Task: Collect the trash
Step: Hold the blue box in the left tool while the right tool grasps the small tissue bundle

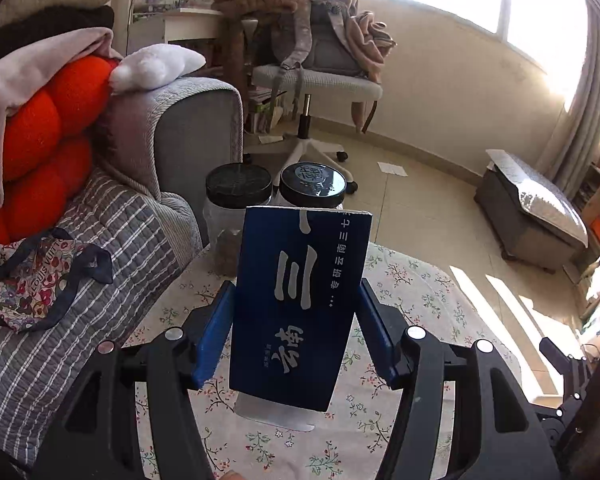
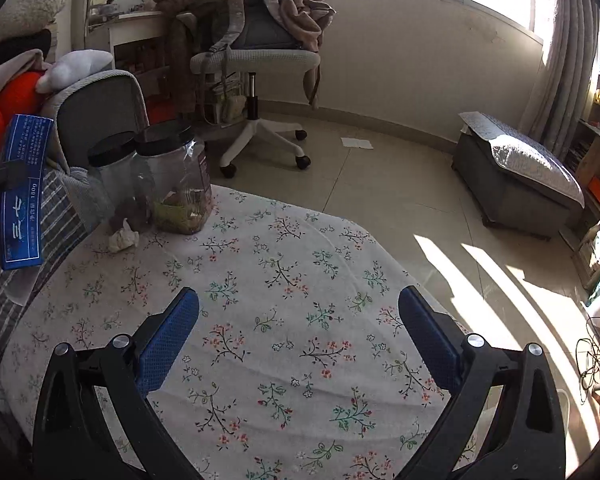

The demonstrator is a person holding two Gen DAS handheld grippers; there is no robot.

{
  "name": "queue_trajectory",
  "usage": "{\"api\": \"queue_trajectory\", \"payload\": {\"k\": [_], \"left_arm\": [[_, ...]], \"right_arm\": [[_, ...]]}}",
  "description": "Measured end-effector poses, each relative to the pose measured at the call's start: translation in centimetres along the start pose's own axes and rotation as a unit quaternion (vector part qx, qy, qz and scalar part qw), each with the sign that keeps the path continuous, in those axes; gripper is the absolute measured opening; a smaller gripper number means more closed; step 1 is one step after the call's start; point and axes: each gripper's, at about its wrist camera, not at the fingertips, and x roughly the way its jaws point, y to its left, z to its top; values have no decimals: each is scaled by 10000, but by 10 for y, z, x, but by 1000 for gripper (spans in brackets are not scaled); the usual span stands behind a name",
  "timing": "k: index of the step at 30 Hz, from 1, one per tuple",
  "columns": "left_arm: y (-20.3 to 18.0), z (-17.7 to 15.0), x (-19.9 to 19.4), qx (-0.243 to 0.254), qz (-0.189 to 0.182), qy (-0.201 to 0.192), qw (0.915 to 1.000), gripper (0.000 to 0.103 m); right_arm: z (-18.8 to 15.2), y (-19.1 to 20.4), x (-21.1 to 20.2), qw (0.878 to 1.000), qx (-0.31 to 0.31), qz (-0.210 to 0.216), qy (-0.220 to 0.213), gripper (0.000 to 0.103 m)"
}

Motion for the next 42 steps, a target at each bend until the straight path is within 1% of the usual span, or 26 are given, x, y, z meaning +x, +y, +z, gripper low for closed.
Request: {"api": "queue_trajectory", "payload": {"k": [4,7,10,14,17,20,24,25,27,28,29,31,34,37,38,42], "left_arm": [[48,6,-23,-515,232,-324,9979,60],[77,12,-38,-827,379,-669,9936,60],[96,15,-40,-1043,510,-850,9896,60],[113,13,-37,-1247,580,-840,9869,60],[116,14,-35,-1239,624,-856,9866,60],[117,14,-32,-1129,726,-905,9868,60],[119,12,-24,-1080,738,-784,9883,60],[119,12,-23,-1079,746,-765,9884,60],[121,12,-20,-1065,793,-745,9883,60],[121,12,-18,-1047,837,-738,9882,60],[122,11,-17,-1014,891,-722,9882,60],[123,11,-13,-997,968,-687,9879,60],[129,10,-10,-1030,1050,-647,9870,60],[134,9,-7,-1109,1079,-575,9863,60],[136,9,-6,-1125,1099,-546,9860,60],[135,9,-2,-1115,1161,-468,9858,60]], "right_arm": [[12,43,39,9982,85,526,279,95],[13,76,70,9952,127,844,476,92],[11,109,100,9932,117,1013,560,88],[8,146,130,9925,90,1111,510,86],[10,165,149,9915,147,1178,534,86],[12,183,167,9912,118,1179,592,86],[15,197,185,9911,111,1156,652,86],[15,200,189,9911,86,1138,689,84],[16,205,199,9893,-22,1163,878,62],[15,206,204,9866,-49,1297,993,45],[15,207,205,9855,-44,1382,985,40],[15,208,202,9862,-87,1370,923,37],[13,203,197,9849,-6,1476,909,34],[11,188,188,9827,203,1620,872,33],[10,182,184,9822,239,1649,862,28],[10,162,158,9841,246,1611,702,28]]}}
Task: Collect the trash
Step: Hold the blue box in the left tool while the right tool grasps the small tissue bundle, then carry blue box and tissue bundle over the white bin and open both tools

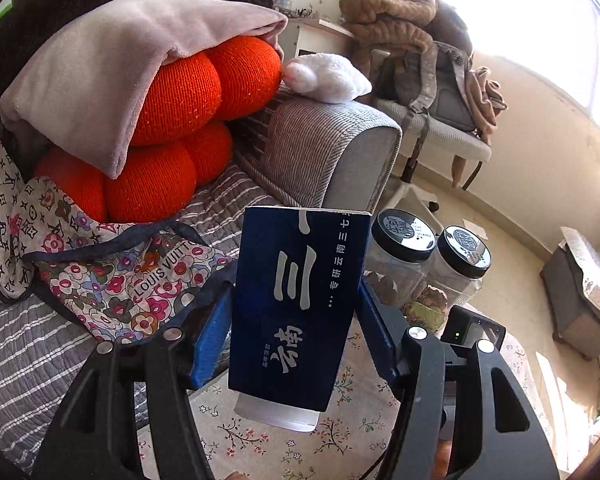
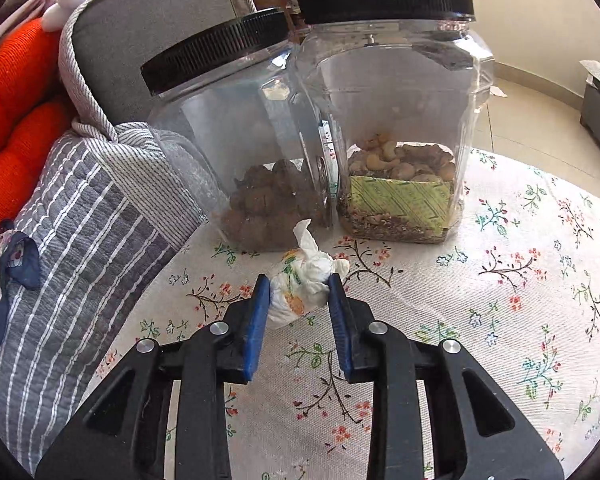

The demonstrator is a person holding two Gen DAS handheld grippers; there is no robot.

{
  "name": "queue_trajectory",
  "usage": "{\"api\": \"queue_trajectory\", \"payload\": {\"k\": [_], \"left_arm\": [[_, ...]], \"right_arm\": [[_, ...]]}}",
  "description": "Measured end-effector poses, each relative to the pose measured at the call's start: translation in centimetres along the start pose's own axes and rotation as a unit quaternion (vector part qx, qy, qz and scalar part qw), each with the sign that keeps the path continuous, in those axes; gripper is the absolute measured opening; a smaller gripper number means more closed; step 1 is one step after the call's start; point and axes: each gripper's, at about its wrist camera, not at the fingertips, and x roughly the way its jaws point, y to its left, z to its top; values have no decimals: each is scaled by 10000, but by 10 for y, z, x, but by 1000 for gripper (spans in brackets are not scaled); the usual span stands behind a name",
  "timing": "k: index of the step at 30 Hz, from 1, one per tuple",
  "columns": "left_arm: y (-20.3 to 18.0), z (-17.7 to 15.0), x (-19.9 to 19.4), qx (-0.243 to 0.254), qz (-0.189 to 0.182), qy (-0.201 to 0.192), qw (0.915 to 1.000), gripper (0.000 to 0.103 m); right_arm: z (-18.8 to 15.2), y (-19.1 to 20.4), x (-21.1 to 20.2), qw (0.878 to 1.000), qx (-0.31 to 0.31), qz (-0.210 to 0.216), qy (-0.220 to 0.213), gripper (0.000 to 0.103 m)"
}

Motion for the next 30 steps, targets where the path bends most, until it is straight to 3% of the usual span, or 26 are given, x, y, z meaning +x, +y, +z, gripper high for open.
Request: {"api": "queue_trajectory", "payload": {"k": [9,17,30], "left_arm": [[-18,-6,-2,167,-76,99,9998,60],[-42,-14,-20,414,-183,-5,9990,60],[-116,-51,-60,1084,-581,-245,9921,61]], "right_arm": [[-4,-17,-78,9987,-75,-198,-462,28],[-13,-38,-137,9942,-153,-619,-863,28],[-37,-102,-235,9836,247,-1356,-1161,29]]}}
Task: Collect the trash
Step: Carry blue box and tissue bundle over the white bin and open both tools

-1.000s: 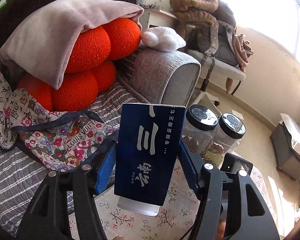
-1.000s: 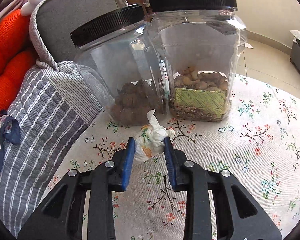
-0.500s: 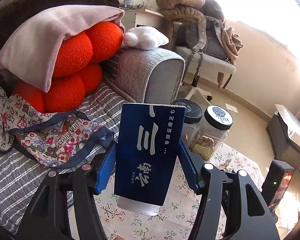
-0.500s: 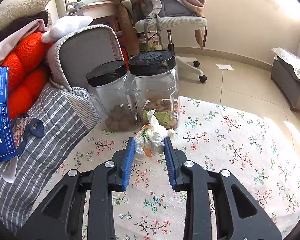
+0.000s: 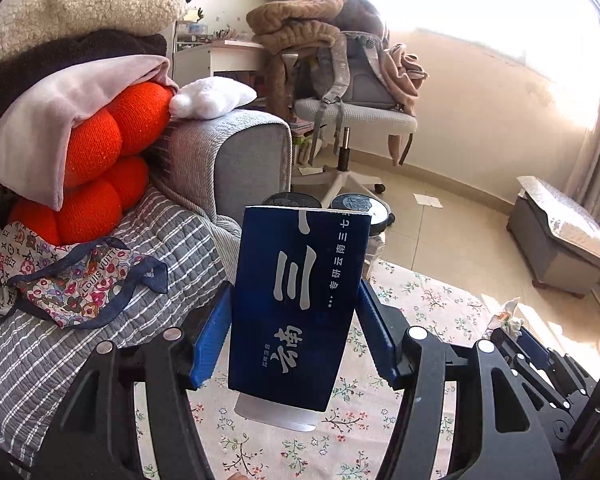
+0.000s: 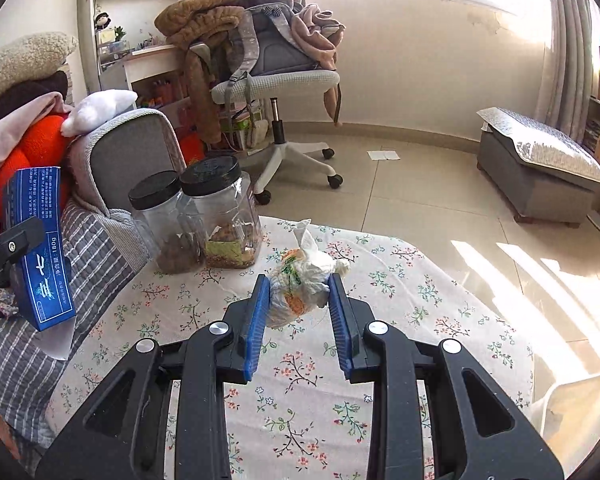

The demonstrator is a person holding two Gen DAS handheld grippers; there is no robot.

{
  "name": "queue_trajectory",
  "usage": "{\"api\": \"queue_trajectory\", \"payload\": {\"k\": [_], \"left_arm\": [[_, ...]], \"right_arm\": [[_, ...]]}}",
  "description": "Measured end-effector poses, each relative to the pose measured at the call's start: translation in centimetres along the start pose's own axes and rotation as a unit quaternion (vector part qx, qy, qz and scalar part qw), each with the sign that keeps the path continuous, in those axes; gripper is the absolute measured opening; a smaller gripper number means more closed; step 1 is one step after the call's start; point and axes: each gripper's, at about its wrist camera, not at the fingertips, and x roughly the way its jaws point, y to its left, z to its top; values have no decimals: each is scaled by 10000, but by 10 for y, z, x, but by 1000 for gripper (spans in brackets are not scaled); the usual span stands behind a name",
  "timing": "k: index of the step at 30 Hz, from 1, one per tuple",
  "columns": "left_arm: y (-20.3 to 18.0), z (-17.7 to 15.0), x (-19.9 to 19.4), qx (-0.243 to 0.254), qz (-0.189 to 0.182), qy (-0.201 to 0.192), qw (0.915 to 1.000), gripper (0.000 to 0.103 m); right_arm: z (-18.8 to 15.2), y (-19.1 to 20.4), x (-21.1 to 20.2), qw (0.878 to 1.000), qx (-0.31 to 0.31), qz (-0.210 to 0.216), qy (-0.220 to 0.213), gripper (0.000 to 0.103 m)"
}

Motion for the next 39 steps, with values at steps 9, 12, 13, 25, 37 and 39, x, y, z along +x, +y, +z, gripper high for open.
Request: {"api": "queue_trajectory", "payload": {"k": [9,12,13,25,37,39], "left_arm": [[-71,-8,-31,377,-599,-252,9972,61],[-97,-13,-36,541,-764,-269,9952,61],[-105,-15,-38,613,-808,-275,9945,61],[-201,-54,-67,1517,-1407,-341,9778,61],[-306,-102,-103,2353,-2721,-73,9330,61],[-326,-113,-104,2371,-2940,152,9258,61]], "right_arm": [[-19,-89,-48,9969,372,-686,-27,29],[-26,-121,-63,9941,506,-962,-35,29],[-29,-132,-68,9929,552,-1055,-36,29],[-75,-262,-102,9639,1487,-2125,604,29],[-127,-333,-180,9262,2555,-2730,481,78],[-136,-340,-197,9190,2725,-2831,319,79]]}}
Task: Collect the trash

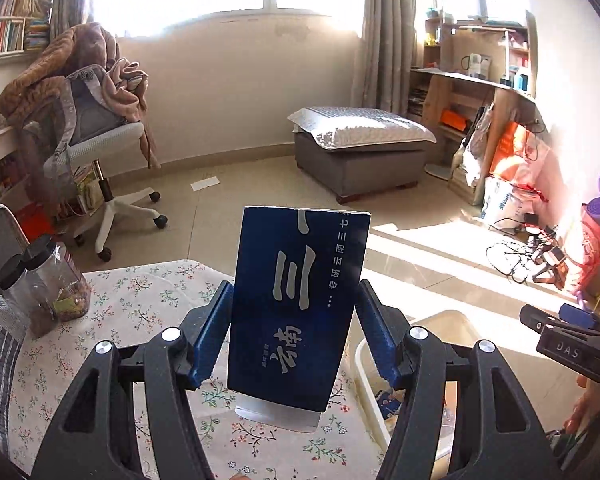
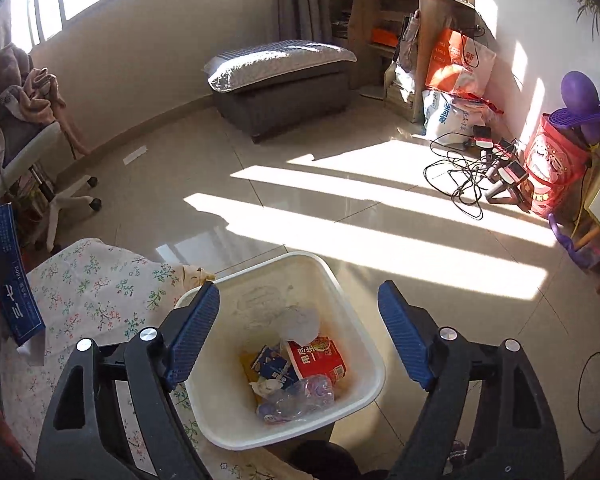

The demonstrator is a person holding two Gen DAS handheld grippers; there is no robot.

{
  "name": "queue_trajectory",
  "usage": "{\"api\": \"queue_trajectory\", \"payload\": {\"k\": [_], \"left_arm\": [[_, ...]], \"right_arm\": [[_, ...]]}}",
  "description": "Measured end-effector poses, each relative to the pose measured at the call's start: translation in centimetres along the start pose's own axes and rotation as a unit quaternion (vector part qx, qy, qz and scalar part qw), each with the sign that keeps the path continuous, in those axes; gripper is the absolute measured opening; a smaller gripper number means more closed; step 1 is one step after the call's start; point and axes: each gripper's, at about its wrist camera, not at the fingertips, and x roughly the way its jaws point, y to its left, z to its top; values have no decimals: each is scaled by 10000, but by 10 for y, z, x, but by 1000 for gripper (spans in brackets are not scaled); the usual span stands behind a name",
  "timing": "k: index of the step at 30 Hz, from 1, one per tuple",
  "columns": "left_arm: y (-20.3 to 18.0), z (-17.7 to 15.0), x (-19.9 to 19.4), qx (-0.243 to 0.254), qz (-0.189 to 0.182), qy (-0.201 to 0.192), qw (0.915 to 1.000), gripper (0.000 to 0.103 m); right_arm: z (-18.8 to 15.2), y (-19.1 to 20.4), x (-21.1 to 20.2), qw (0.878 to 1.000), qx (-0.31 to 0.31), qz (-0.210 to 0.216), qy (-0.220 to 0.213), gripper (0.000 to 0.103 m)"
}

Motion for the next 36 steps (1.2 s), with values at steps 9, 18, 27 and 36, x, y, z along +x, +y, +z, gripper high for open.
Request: {"api": "queue_trajectory", "payload": {"k": [9,18,27,36], "left_arm": [[-79,-10,45,-296,-1133,779,9901,64],[-78,-21,32,-321,-1454,1150,9821,90],[12,-52,-81,-222,693,-573,9957,97],[89,-88,-70,-1138,1529,818,9783,97]], "right_arm": [[-7,-53,-22,9954,672,-415,-544,89],[-14,-39,-32,9952,585,-116,-779,94],[-49,49,-64,9895,-89,950,-1084,96],[-74,137,-59,9827,-1152,1207,-808,96]]}}
